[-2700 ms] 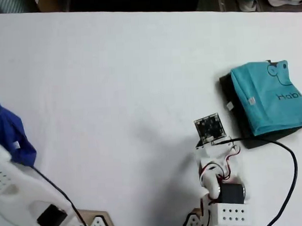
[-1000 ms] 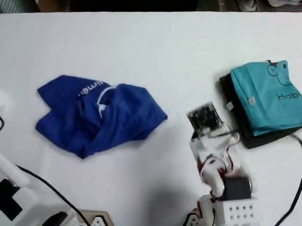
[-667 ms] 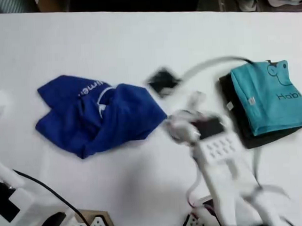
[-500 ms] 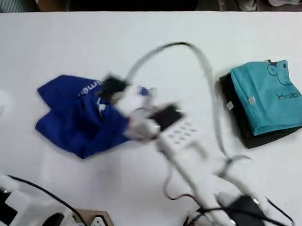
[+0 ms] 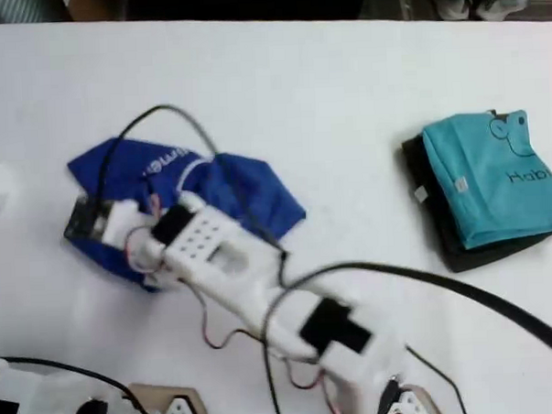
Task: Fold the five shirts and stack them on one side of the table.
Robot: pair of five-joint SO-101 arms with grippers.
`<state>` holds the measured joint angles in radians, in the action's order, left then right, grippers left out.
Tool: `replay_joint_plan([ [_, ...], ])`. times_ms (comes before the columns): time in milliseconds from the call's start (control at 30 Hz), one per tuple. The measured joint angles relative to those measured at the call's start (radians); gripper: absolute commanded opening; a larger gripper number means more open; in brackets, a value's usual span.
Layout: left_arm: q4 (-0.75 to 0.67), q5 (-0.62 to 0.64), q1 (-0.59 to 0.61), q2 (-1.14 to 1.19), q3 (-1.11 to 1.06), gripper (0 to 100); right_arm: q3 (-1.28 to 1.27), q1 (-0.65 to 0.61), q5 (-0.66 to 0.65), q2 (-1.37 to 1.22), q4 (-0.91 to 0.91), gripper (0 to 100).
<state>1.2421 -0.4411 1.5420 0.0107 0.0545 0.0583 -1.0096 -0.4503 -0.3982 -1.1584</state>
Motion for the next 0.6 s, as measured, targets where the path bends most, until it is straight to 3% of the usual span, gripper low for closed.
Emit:
replay_joint_plan([
  [167,0.000,0.000,0.020,0.000,0.000,26,0.080,0.017,-0.026,-0.164,-0.002,13.5],
  [300,0.000,0.000,0.020,0.000,0.000,26,0.164,0.087,-0.075,-0.219,-0.060,0.9],
  [600,0.000,0.000,-0.034,0.000,-0.084,26,0.419,0.470,-0.089,-0.238,-0.336,2.1],
])
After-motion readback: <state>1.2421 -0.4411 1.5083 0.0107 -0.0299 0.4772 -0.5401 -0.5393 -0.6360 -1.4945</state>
